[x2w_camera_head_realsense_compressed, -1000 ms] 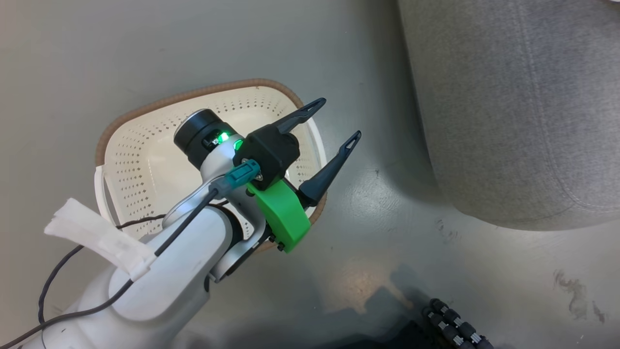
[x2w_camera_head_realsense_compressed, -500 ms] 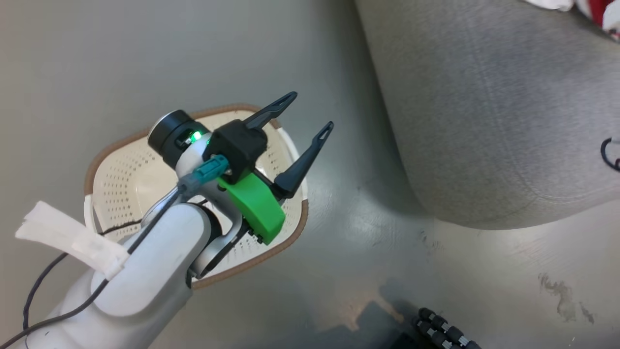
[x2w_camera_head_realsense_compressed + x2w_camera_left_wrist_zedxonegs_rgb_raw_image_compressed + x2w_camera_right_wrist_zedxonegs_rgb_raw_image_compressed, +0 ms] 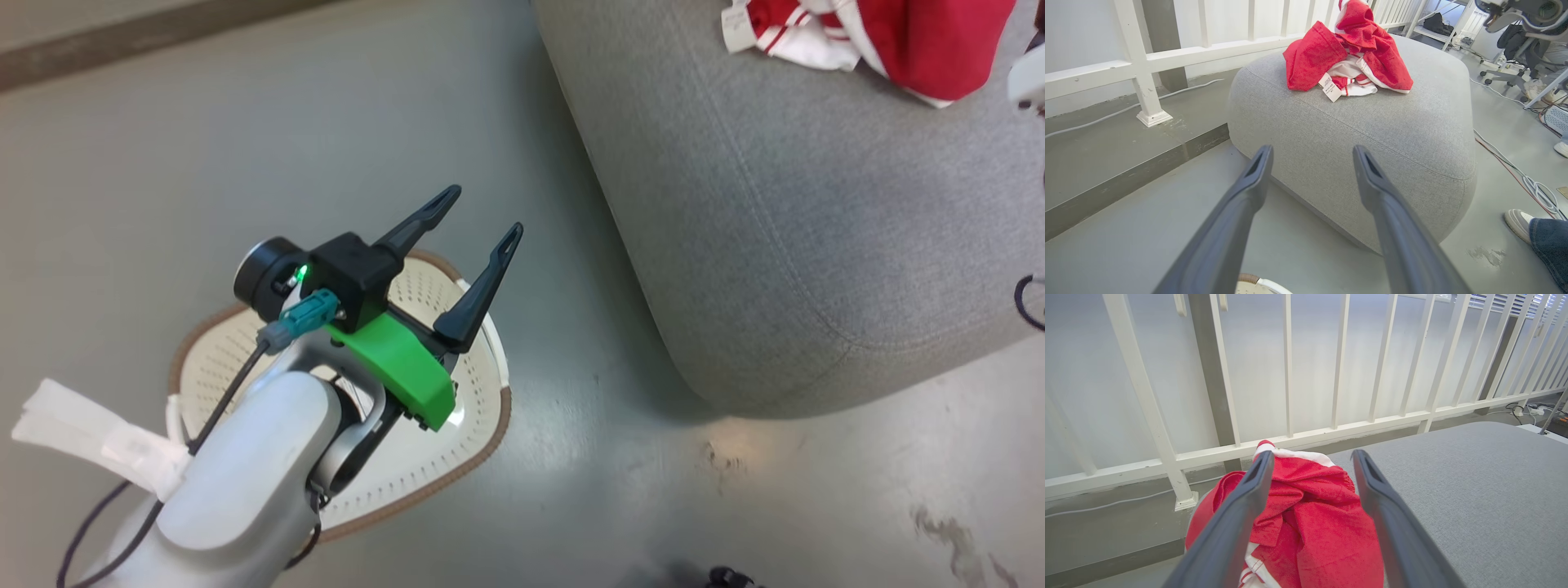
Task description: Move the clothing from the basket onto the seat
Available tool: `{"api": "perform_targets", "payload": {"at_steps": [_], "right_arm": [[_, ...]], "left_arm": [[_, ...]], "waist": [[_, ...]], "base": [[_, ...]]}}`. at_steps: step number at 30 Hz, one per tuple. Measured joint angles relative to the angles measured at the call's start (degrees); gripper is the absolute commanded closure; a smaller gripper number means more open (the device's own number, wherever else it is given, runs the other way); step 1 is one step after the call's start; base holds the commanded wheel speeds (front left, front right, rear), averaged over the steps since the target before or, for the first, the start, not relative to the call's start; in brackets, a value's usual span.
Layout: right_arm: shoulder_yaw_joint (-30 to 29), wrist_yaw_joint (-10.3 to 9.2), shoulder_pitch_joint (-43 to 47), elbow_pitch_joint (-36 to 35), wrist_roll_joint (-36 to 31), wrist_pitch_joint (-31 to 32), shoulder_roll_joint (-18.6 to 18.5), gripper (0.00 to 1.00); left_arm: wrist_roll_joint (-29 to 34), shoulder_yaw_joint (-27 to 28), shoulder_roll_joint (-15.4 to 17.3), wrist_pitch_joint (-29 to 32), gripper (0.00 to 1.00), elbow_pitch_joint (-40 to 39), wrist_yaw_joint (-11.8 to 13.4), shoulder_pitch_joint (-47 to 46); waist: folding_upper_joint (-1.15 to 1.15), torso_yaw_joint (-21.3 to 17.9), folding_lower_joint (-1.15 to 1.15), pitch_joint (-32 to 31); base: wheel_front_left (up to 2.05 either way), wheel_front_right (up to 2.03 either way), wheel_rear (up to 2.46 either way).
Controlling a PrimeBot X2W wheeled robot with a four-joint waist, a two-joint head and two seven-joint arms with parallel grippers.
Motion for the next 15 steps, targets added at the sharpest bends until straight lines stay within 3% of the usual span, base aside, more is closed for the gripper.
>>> {"api": "perform_targets", "payload": {"at_steps": [7, 15], "right_arm": [[1.18, 1.15, 5.73, -4.26, -1.08, -0.05, 1.97, 0.0], [2.56, 2.0, 12.61, -7.94, -1.96, -0.07, 4.57, 0.0]], "left_arm": [[-1.1, 1.58, -1.21, -3.1, 0.0, 2.09, 1.15, 3.19], [-3.59, 4.28, -1.21, -5.59, 0.0, 4.09, 3.54, 7.8]], "waist": [[0.0, 1.91, 0.0, -4.95], [0.0, 6.78, 0.0, -9.53]], "base": [[0.0, 0.0, 0.0], [0.0, 0.0, 0.0]]}}
